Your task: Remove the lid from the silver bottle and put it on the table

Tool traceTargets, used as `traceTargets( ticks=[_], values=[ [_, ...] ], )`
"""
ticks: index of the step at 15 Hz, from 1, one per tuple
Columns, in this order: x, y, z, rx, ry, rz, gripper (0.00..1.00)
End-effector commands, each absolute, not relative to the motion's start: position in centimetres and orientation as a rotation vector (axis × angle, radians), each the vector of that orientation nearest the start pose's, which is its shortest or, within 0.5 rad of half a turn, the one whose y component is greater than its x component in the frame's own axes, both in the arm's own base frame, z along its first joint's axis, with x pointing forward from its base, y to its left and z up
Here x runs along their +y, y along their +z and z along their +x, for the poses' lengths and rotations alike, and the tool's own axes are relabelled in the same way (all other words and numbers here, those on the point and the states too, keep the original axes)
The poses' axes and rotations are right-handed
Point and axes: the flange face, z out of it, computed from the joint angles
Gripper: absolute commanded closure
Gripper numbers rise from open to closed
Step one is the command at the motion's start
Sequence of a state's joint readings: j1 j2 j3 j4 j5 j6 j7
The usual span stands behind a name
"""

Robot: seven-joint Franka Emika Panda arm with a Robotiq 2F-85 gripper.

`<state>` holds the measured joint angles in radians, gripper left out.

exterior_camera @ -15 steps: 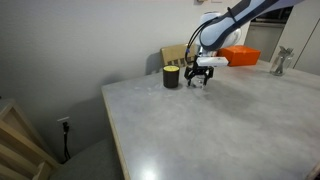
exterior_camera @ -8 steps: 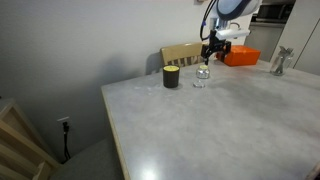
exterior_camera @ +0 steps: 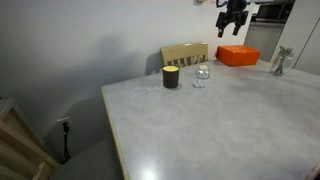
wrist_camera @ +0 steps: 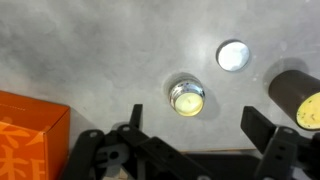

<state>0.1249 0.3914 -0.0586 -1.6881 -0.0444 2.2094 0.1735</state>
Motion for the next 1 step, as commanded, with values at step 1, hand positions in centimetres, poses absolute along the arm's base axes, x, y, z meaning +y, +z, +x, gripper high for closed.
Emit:
traceTargets(
  ticks=[1],
  values=[
    [4.88,38.22,67.08,0.118,-0.208,-3.175,0.0]
  ],
)
